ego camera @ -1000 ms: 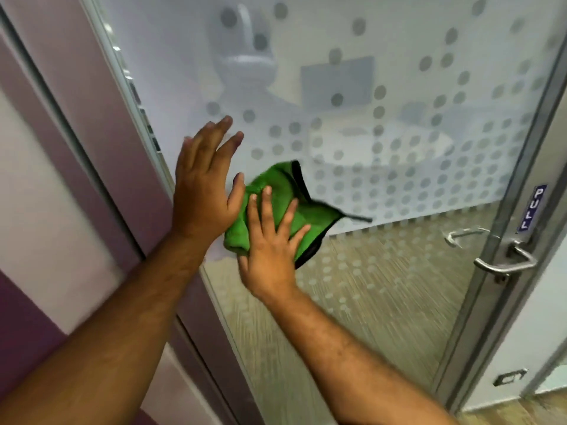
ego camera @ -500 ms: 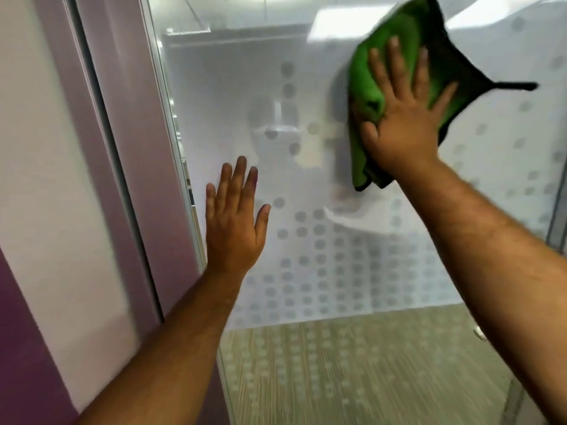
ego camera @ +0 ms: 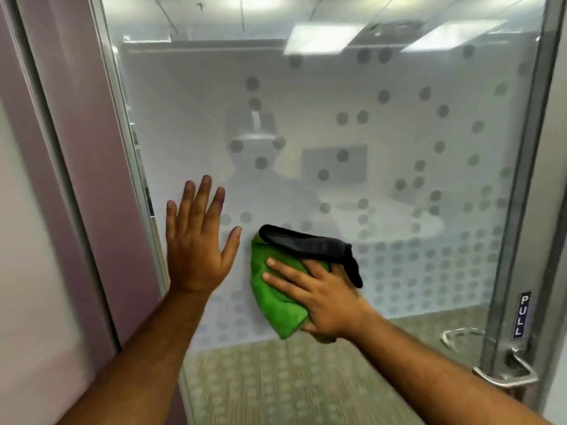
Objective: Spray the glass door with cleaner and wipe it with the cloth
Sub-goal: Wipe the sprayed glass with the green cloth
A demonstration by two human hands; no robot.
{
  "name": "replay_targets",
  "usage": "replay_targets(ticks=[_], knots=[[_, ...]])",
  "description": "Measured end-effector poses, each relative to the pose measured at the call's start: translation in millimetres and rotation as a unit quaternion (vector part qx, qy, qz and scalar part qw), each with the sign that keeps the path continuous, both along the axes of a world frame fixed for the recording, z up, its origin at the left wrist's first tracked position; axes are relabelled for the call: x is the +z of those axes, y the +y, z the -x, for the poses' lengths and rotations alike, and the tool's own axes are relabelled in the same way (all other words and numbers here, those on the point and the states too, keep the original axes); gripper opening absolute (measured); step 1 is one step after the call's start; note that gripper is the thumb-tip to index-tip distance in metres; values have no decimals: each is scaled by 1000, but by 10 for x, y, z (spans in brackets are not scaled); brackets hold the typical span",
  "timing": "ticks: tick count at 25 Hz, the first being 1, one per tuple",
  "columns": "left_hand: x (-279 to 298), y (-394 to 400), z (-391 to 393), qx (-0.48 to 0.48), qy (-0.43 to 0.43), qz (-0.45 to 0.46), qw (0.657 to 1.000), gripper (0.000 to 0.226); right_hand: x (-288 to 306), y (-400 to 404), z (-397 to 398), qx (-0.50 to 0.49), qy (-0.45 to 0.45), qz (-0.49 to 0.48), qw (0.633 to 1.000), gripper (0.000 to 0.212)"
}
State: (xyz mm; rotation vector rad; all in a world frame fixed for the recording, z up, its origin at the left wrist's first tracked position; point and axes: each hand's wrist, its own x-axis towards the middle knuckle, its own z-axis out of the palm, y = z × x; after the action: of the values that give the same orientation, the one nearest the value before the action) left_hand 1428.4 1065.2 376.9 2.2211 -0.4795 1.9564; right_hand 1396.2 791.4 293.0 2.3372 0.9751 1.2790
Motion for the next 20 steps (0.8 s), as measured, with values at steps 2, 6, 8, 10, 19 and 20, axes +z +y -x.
replay_targets(ticks=[2,6,8,10,19,20], knots=[[15,-20,7,-6,2,0,1000,73,460,-353,-59,-2,-33,-5,999,105],[16,-3,11,1,8,-2,1000,77,1741,-1038,-145,-130,-118,-209,962,106],[15,-8,21,3,11,-7,1000,80,2244,-1190,-148,-131,-89,-338,928,100],[26,-11,40,5,16,-7,1000,84,2559,-1014,-158,-96,-59,-446,888,100],[-65,-111,297,-110,109,31,987,82,908,38,-84,-47,-67,-196,977,95],[-168,-155,355,-126,128,43,983,80,520,-4,-31,-38,-45,-164,985,93]])
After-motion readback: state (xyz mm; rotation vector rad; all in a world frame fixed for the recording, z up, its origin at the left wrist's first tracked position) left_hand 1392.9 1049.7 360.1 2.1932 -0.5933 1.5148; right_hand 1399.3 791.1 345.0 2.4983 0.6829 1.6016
